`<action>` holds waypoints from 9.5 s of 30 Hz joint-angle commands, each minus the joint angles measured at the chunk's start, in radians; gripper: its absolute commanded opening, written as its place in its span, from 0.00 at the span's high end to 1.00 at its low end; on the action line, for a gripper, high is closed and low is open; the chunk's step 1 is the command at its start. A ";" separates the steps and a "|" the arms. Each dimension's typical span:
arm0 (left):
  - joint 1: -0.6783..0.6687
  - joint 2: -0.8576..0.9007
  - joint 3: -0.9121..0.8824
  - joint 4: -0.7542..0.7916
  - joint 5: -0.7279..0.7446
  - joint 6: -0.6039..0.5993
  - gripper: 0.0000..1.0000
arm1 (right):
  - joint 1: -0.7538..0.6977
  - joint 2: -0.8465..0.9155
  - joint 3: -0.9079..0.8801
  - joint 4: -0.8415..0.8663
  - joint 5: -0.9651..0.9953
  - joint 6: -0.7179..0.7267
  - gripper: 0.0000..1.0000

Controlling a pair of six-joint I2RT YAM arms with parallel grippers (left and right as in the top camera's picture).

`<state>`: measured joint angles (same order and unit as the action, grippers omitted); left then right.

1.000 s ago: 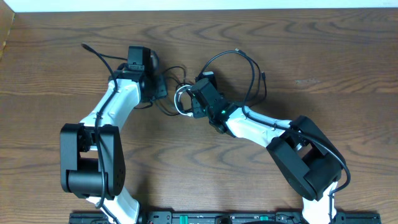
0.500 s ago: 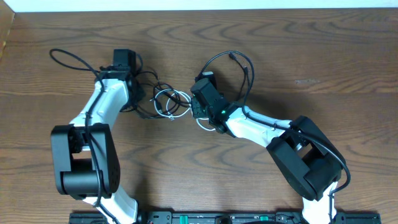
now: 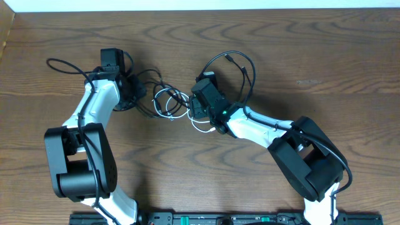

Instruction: Untangle cables

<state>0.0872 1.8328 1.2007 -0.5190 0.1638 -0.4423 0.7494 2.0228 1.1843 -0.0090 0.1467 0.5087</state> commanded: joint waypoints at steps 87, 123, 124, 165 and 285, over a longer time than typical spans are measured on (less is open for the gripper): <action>-0.182 0.019 -0.002 0.028 -0.235 0.107 0.83 | -0.160 0.025 0.275 -0.182 -0.318 -0.061 0.99; -0.159 0.019 -0.002 0.010 -0.307 0.069 0.38 | 0.074 0.208 0.275 -0.140 -0.568 -0.230 0.75; -0.149 0.019 -0.002 0.005 -0.307 0.064 0.38 | 0.068 0.197 0.275 -0.141 -0.569 -0.230 0.76; -0.083 0.019 -0.002 0.005 -0.149 0.063 0.37 | -0.024 0.001 0.275 -0.588 -0.802 -0.527 0.36; -0.083 0.019 -0.002 0.018 -0.103 0.063 0.20 | 0.017 -0.962 0.455 -0.642 0.020 -0.678 0.99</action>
<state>0.0036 1.8423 1.2007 -0.5007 0.0547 -0.3737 0.7689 1.0622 1.6241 -0.6415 0.1398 -0.1940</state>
